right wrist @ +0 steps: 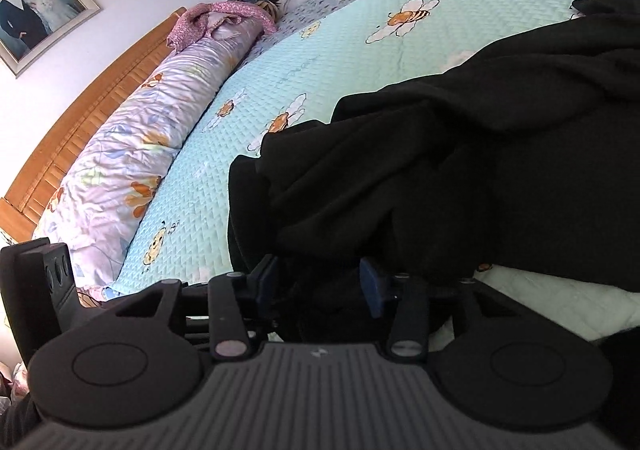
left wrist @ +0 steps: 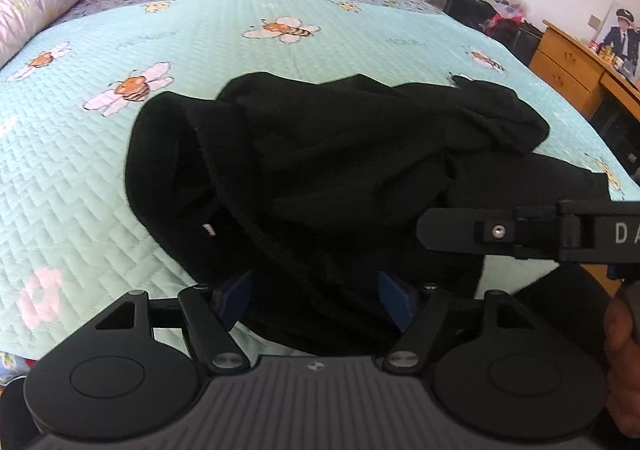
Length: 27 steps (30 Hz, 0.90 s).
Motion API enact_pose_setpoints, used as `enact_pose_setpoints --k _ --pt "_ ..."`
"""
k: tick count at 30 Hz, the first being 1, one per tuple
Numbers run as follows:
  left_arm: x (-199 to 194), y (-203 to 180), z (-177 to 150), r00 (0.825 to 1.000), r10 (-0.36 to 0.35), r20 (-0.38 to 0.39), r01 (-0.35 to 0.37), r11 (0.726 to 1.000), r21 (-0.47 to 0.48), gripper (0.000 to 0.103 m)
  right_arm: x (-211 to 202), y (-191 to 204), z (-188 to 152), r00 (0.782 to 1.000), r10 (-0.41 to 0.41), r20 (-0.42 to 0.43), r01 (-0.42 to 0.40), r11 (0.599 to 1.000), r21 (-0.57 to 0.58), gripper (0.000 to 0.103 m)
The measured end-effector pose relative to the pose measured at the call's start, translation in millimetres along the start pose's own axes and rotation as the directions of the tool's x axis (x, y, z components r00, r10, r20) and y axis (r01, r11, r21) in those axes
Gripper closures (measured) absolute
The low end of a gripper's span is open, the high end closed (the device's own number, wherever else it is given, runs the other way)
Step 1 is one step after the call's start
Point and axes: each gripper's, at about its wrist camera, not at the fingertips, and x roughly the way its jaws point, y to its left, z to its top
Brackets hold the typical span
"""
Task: Fold clothes
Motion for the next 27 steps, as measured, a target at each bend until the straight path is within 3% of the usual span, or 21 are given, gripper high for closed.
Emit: enact_pose_setpoints --k 27 --pt "2 -15 0 0.999 0.002 -0.051 -0.001 1.0 0.019 0.03 -4 -3 1 1.0 -0.022 -0.02 0.022 1.0 0.011 0.052"
